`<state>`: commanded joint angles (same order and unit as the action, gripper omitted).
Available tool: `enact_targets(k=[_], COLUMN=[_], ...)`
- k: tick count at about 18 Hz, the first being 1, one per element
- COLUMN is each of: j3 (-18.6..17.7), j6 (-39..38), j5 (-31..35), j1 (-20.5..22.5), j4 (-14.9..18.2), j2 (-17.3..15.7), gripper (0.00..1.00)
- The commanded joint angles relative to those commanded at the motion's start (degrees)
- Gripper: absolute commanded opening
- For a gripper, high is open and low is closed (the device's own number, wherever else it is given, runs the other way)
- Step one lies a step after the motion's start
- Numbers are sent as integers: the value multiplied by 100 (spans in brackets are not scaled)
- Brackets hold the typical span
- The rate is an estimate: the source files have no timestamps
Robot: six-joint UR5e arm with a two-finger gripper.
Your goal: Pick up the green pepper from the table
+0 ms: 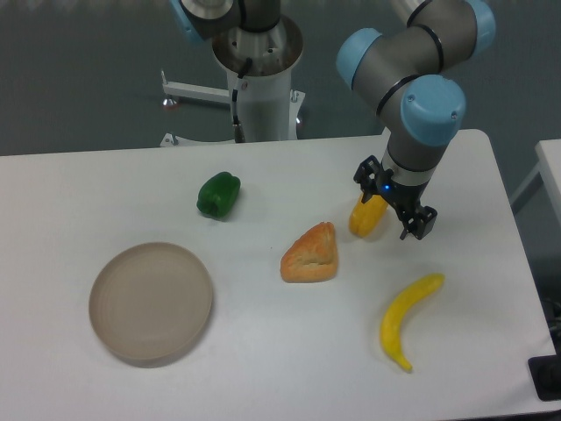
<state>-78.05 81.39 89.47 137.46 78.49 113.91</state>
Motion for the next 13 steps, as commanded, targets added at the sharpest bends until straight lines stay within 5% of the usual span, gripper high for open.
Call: enact_targets(k=[13], j3=[-412], j6=[-105], j5=[-62], j1=[-26], j4=[61], j2=[-201], gripper=[100])
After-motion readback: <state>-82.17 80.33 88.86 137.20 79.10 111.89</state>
